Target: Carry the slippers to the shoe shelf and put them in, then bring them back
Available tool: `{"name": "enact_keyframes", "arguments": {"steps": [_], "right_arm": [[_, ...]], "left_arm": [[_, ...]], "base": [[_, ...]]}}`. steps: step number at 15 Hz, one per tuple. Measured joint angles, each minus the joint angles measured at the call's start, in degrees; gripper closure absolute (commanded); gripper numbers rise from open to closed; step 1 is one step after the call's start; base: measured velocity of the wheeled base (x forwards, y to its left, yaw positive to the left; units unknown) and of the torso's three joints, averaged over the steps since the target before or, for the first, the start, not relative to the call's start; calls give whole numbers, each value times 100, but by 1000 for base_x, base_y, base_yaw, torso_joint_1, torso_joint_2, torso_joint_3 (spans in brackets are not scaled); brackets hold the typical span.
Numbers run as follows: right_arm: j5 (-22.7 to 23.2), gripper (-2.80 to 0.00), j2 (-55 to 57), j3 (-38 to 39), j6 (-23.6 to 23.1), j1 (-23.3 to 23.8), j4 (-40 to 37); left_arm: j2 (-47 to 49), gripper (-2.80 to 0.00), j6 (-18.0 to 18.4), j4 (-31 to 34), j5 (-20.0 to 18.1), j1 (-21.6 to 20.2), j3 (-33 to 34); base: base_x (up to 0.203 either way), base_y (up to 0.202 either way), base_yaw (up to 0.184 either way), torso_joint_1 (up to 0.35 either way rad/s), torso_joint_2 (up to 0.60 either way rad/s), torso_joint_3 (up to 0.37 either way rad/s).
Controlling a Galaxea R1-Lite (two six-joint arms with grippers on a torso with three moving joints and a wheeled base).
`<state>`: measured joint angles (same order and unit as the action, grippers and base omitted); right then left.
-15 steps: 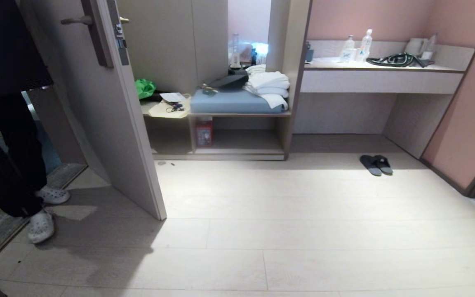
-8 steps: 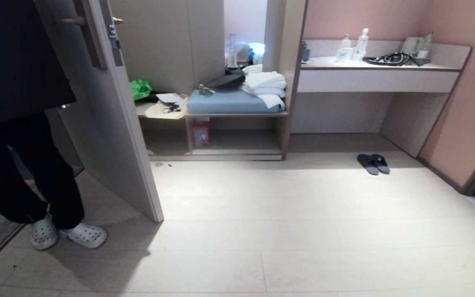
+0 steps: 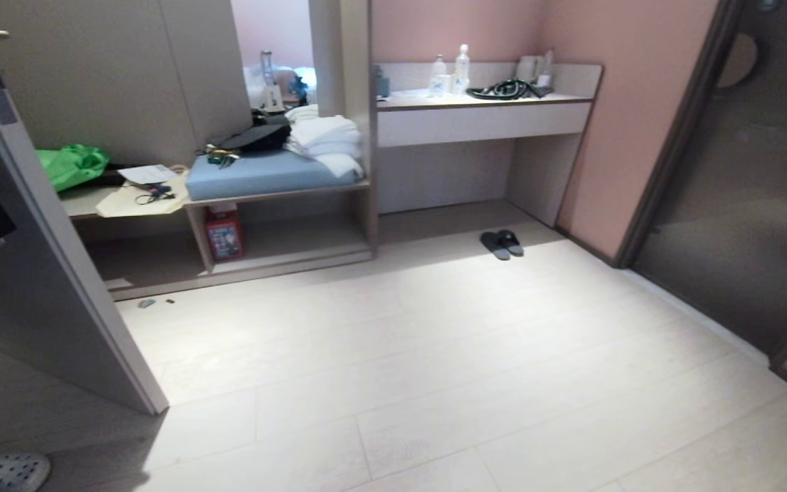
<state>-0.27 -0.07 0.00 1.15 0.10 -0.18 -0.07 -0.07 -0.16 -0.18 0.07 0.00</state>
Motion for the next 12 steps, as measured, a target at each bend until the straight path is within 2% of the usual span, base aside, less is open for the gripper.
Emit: {"name": "enact_keyframes", "arguments": {"steps": [4, 12], "right_arm": [[2, 0, 0, 0, -3, 0, 2], [0, 0, 0, 0, -19, 0, 0]], "left_arm": [[0, 0, 0, 0, 3, 4, 0], [0, 0, 0, 0, 2, 0, 0]], "base": [[2, 7, -122, 0, 2, -1], [0, 0, 0, 0, 0, 0]]}}
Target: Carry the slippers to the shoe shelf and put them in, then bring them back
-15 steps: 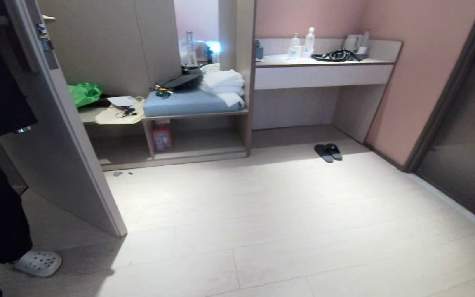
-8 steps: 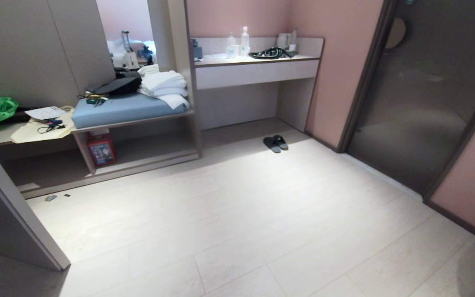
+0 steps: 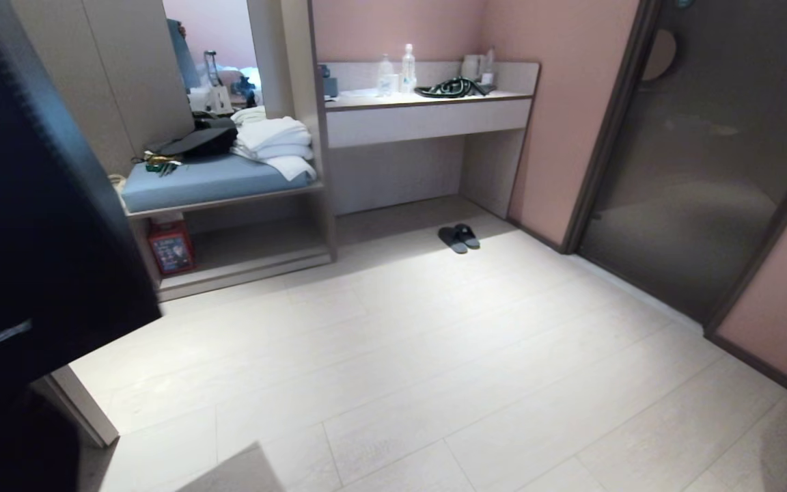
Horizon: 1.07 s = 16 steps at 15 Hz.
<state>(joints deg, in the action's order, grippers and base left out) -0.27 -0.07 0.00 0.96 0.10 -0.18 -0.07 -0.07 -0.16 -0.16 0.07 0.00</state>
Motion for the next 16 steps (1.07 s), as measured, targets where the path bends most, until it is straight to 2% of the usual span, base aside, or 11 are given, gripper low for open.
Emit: {"name": "enact_keyframes", "arguments": {"steps": [16], "right_arm": [[2, 0, 0, 0, 0, 0, 2]], "left_arm": [[0, 0, 0, 0, 1, 2, 0]], "base": [[0, 0, 0, 0, 0, 0]]}}
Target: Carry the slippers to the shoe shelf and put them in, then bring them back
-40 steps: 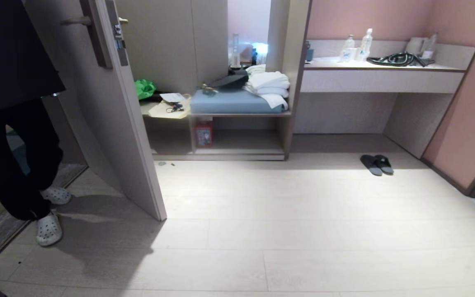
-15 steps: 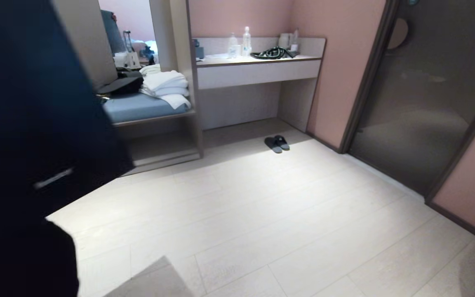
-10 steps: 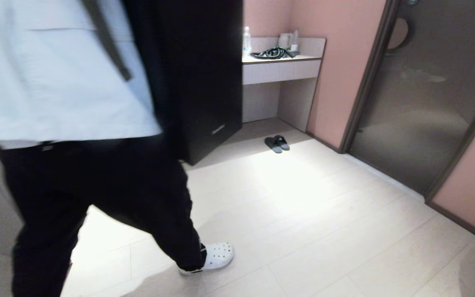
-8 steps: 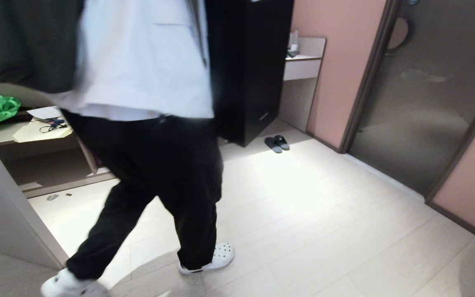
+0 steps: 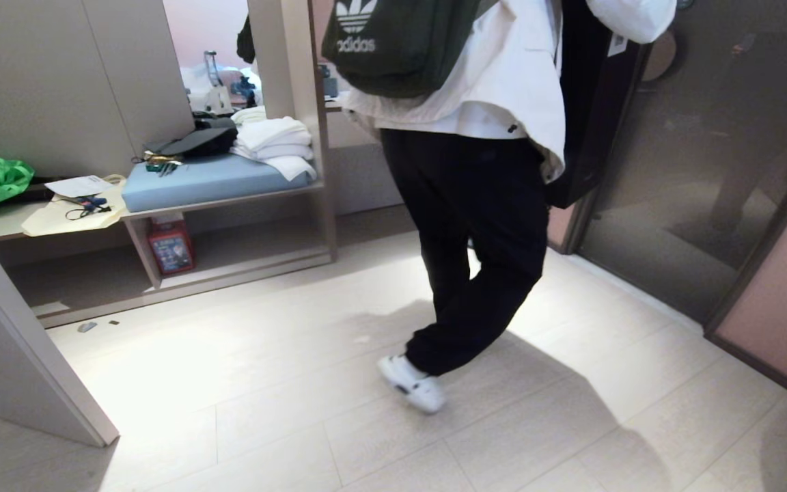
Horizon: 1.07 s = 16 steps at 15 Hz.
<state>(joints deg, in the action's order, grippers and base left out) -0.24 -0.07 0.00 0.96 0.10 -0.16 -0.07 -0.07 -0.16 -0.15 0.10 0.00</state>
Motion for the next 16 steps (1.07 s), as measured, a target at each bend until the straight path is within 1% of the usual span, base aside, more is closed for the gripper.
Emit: {"name": "enact_keyframes", "arguments": {"steps": [16], "right_arm": [[8, 0, 0, 0, -26, 0, -2]], "left_arm": [[0, 0, 0, 0, -1, 1, 0]], "base": [[0, 0, 0, 0, 0, 0]]}}
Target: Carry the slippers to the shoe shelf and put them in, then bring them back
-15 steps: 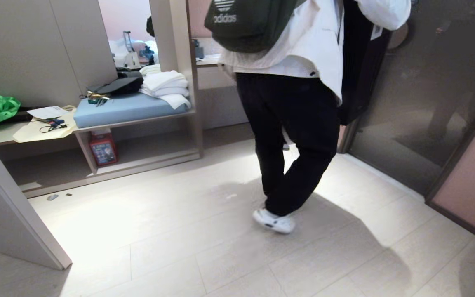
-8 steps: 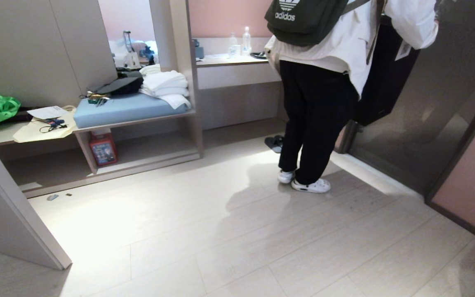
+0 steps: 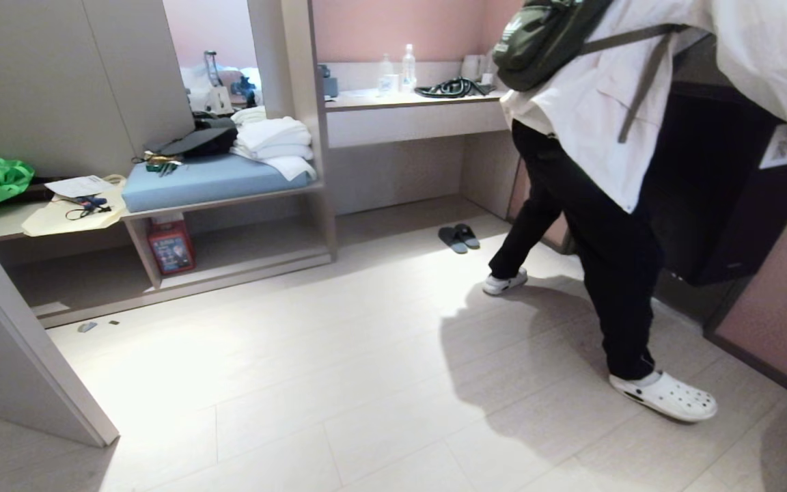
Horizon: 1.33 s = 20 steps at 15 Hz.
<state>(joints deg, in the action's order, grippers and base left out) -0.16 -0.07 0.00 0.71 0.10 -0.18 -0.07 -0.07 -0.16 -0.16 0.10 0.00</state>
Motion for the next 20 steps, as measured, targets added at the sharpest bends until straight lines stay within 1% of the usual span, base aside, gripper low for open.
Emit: {"name": "enact_keyframes", "arguments": {"steps": [20], "right_arm": [[5, 0, 0, 0, -93, 0, 0]], "left_arm": [[0, 0, 0, 0, -2, -1, 0]], "base": [[0, 0, 0, 0, 0, 0]]}}
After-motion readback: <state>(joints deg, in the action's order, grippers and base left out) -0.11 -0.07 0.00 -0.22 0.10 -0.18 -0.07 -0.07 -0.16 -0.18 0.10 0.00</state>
